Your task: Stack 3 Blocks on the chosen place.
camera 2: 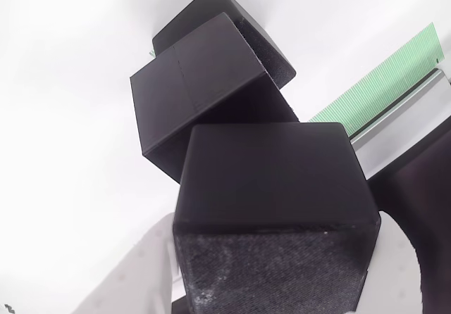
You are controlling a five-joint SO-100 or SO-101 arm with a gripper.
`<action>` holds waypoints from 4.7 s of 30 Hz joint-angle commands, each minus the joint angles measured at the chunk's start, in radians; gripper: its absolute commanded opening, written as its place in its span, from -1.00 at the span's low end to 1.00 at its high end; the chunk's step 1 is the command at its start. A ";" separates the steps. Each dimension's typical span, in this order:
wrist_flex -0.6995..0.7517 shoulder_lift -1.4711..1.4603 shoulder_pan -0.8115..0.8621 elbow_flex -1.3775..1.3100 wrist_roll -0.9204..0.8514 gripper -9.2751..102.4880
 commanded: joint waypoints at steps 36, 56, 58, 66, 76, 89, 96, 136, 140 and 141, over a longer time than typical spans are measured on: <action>-0.044 -0.049 0.048 -0.012 0.003 -0.32; -0.008 -0.014 0.038 -0.058 -0.005 -0.32; -0.006 -0.014 0.040 -0.069 0.002 -0.32; -0.002 -0.015 0.041 -0.095 0.008 -0.32; 0.000 0.012 0.032 -0.044 0.008 -0.32; 0.000 0.064 0.029 0.015 -0.003 -0.32; -0.003 0.063 0.035 0.012 -0.003 -0.32; -0.005 0.305 0.038 0.060 0.006 -0.48; -0.038 0.379 0.043 0.084 0.012 -0.72; -0.051 0.400 0.044 0.095 0.023 -0.74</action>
